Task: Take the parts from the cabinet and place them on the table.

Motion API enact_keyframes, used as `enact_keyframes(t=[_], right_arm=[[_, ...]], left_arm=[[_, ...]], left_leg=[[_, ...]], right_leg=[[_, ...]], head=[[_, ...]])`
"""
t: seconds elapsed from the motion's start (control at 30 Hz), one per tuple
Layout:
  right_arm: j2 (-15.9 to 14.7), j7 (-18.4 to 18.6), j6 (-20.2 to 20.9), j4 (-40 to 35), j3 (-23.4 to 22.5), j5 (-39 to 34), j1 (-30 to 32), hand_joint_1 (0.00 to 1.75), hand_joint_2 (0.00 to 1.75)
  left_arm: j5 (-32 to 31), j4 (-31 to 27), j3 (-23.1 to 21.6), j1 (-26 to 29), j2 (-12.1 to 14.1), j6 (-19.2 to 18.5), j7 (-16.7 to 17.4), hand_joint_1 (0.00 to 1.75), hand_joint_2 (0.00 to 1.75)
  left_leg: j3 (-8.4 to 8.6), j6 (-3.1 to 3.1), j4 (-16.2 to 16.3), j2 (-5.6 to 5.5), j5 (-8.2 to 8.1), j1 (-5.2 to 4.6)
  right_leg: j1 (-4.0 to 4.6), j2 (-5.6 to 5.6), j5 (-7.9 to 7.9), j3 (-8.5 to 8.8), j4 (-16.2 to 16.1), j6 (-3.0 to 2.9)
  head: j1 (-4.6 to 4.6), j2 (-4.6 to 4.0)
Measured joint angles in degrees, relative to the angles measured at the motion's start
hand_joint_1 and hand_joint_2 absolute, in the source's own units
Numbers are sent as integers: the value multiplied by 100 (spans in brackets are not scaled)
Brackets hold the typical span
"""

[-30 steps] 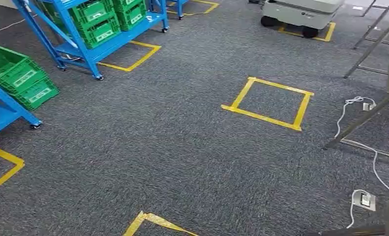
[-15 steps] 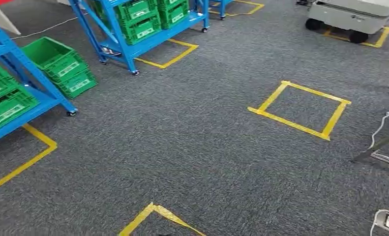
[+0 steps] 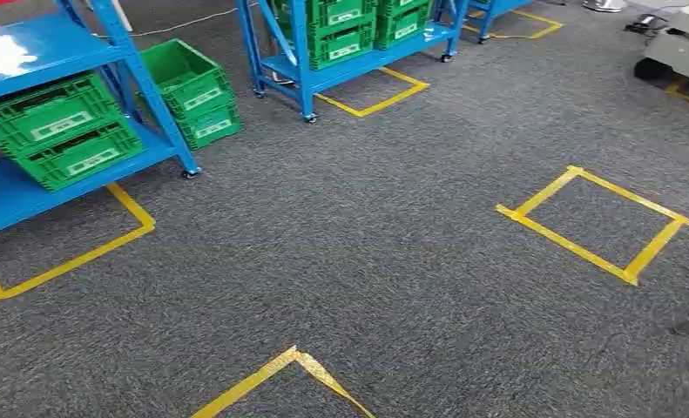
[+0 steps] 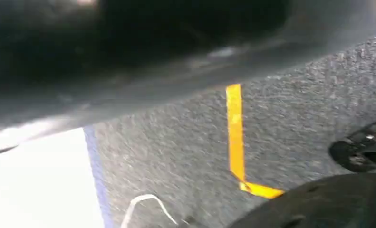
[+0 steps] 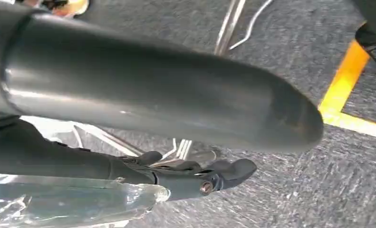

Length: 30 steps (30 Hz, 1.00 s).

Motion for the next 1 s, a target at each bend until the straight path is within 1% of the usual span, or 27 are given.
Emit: enact_keyframes(t=[0.03, 0.07, 0.1, 0.13, 0.17, 0.2, 0.23, 0.3, 0.33, 0.37, 0.4, 0.43, 0.47, 0.5, 0.53, 0.57, 0.6, 0.63, 0.67, 0.7, 0.73, 0.83, 0.87, 0.9, 0.93, 0.97, 1.0], right_arm=[[0, 0, 0, 0, 0, 9, 13, 0, 0], [0, 0, -2, 0, 0, 17, 13, 0, 0], [0, -2, -4, 0, 0, 28, 11, 0, 0], [0, -2, -7, 0, 0, 37, 10, 0, 0], [0, -2, -9, 0, 0, 44, 5, 0, 0], [11, 0, -9, 0, 0, 52, 7, 0, 0], [11, 0, -9, 0, -2, 55, 5, 0, 0], [11, 7, -7, 0, 0, 66, -19, 0, 0], [11, 9, -9, 0, 0, 72, -22, 0, 0], [11, 11, -9, 0, 0, 79, -36, 0, 0], [11, 11, -17, 0, -2, 76, -33, 0, 0], [11, 13, -15, 2, 0, 79, -15, 0, 0], [11, 15, -15, 2, -2, 79, 8, 0, 0], [9, 15, -15, 2, -2, 79, 24, 0, 0], [9, 20, -15, 2, -2, 79, 25, 0, 0], [9, 18, -15, 2, 0, 81, 21, 0, 0], [9, 20, -15, 2, 0, 85, 10, 0, 0], [9, 17, -17, 2, 0, 92, -1, 0, 0], [11, 17, -17, 2, 0, 94, -9, 0, 0], [13, 17, -17, 2, 0, 96, -13, 0, 0], [13, 15, -20, 2, 0, 98, -11, 0, 0], [13, 13, -20, 2, 2, 98, -54, 0, 0], [11, 13, -22, 2, 4, 96, -64, 0, 0], [11, 11, -26, 2, 4, 96, -68, 0, 0], [11, 11, -26, 2, 4, 96, -66, 0, 0], [11, 13, -24, 2, 4, 96, -54, 0, 0], [11, 13, -20, 2, 4, 96, -36, 0, 0]], left_arm=[[-2, 0, 9, 9, -2, -4, 0, 0, 0], [-15, 0, 22, 20, -4, -9, 0, 0, 0], [-26, 0, 33, 24, -7, -9, 0, 0, 0], [-31, 0, 46, 20, -13, -9, 0, 0, 0], [-35, -2, 52, 8, -15, -9, 0, 0, 0], [-35, -9, 70, -7, -7, -9, 2, 0, 0], [-37, -9, 90, -19, -9, -7, 7, 0, 0], [-55, -9, 114, 18, -13, -2, 11, 0, 0], [-59, -9, 146, 43, -11, -2, 13, 0, 0], [-61, -9, 166, 51, -15, 0, 17, 0, 0], [-63, -9, 175, 47, -20, -2, 20, 0, 0], [-70, -9, 177, 25, -22, 0, 17, 0, 0], [-72, -9, 177, 2, -35, -2, 17, 0, 0], [-74, -9, 181, -8, -46, -2, 17, 0, 0], [-74, -9, 184, -5, -46, -2, 17, 0, 0], [-77, -9, 188, 3, -46, -2, 17, 0, 0], [-77, -9, 195, 10, -46, -2, 17, 0, 0], [-76, -9, 205, 6, -46, -2, 17, 0, 0], [-79, -9, 223, -4, -46, -2, 17, 0, 0], [-76, -11, 234, -22, -46, -2, 17, 0, 0], [-79, -11, 238, -52, -50, -2, 17, 0, 0], [-79, -11, 267, -18, -66, -2, 17, 0, 0], [-81, -11, 273, -5, -90, -4, 17, 0, 0], [-81, -13, 278, 0, -70, -4, 17, 0, 0], [-81, -15, 282, -18, -70, -4, 17, 0, 0], [-81, -15, 282, -45, -76, -4, 17, 0, 0], [-81, -15, 282, -57, -83, -4, 17, 0, 0]], left_leg=[[-10, -13, 0, -78, 14, 6], [-13, -29, 4, -162, 25, 19], [-12, -50, 6, -239, 38, 36], [-12, -74, 7, -319, 49, 56], [-18, -115, 9, -391, 61, 65], [-50, -168, 26, -454, 76, 44], [-81, -198, 28, -528, 107, 47], [-92, -288, -60, -642, 177, 84], [-118, -333, -59, -702, 213, 92], [-151, -331, 5, -477, 148, 76], [-255, -333, 219, -183, -47, 40], [-459, -340, 680, -17, -332, 33], [-685, -339, 1191, 49, -580, 33], [-865, -330, 1626, 73, -750, 33], [-927, -318, 1812, 76, -782, 31], [-851, -298, 1740, 78, -693, 23], [-662, -269, 1424, 88, -499, 8], [-387, -221, 943, 148, -264, -21], [-89, -159, 426, 337, -72, -67], [89, -110, 109, 660, -73, -135], [88, -83, 23, 626, -82, -142], [46, -31, -8, 406, -52, -141], [93, 13, -55, 339, -8, -75], [87, 30, -60, 294, -2, -56], [73, 47, -60, 217, 9, -46], [60, 58, -60, 145, 15, -41], [44, 63, -58, 50, 21, -39]], right_leg=[[-5, 2, 33, -60, 102, 10], [-11, 5, 203, 30, -91, 11], [-26, 26, 441, 224, -484, 17], [-57, 113, 707, 507, -1034, 34], [-108, 331, 856, 746, -1496, 68], [-108, 568, 749, 800, -1655, 88], [-108, 500, 778, 778, -1661, 11], [-61, 385, 800, 798, -1646, -74], [-74, 307, 847, 811, -1662, -141], [-82, 225, 881, 800, -1672, -196], [-71, 176, 895, 784, -1672, -227], [-50, 86, 900, 766, -1672, -238], [-26, -18, 901, 750, -1671, -251], [-3, -120, 900, 737, -1671, -264], [11, -200, 897, 731, -1671, -268], [23, -272, 897, 732, -1671, -269], [34, -345, 895, 738, -1671, -270], [43, -417, 891, 751, -1671, -276], [49, -486, 882, 768, -1671, -275], [79, -541, 864, 771, -1666, -252], [108, -612, 838, 761, -1640, -232], [118, -827, 835, 824, -1688, -185], [109, -769, 790, 789, -1669, -137], [96, -412, 668, 740, -1506, -85], [64, -188, 459, 586, -1154, -59], [43, -82, 247, 381, -705, -28], [26, -31, 67, 151, -240, -6]], head=[[2, 0], [0, 0], [0, 0], [-2, 0], [2, 0], [18, 0], [2, 0], [9, 0], [7, 0], [5, 0], [-48, 0], [-79, 0], [-70, 0], [-72, 0], [-70, 0], [-72, 0], [-76, 0], [-72, 0], [-74, 0], [-70, 0], [-79, 0], [-61, 0], [-70, 0], [-22, 0], [-4, 2], [9, 0], [22, 0]])
